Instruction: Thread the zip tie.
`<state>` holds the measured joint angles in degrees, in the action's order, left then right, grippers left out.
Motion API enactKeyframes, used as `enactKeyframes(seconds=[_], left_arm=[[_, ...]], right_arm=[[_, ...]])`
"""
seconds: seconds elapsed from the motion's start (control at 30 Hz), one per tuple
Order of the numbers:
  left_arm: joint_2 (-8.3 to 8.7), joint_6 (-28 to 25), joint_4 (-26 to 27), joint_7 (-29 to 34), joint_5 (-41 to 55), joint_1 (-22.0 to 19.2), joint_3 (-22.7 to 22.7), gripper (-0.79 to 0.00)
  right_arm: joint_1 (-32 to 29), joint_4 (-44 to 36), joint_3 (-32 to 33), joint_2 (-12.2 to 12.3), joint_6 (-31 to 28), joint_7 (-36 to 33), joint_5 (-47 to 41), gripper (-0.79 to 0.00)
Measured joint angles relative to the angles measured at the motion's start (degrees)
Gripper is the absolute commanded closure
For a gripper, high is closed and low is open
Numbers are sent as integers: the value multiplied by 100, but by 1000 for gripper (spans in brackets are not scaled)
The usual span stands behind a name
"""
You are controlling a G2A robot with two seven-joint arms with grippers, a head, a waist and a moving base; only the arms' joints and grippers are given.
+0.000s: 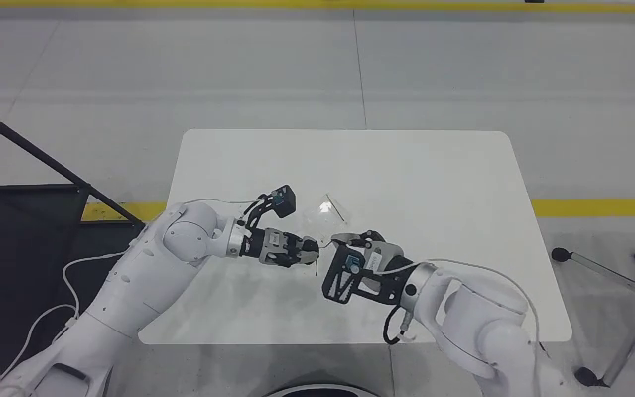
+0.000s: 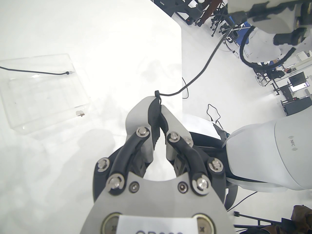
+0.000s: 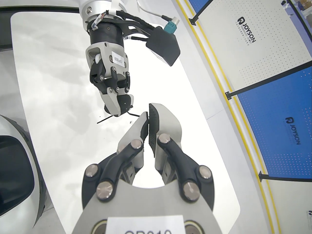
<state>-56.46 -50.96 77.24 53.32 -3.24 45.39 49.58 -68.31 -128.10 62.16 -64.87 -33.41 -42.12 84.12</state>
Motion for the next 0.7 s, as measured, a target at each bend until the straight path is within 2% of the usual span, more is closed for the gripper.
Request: enactKeyframes(seconds=[0.37,0.7], left_arm=[[0,0,0,0,0,0,0,0],[0,0,0,0,0,0,0,0]], right_arm=[[-61,-60,-222,-43,554,100,629,0],[-40,-23,-362,-79,596,91,852,0]])
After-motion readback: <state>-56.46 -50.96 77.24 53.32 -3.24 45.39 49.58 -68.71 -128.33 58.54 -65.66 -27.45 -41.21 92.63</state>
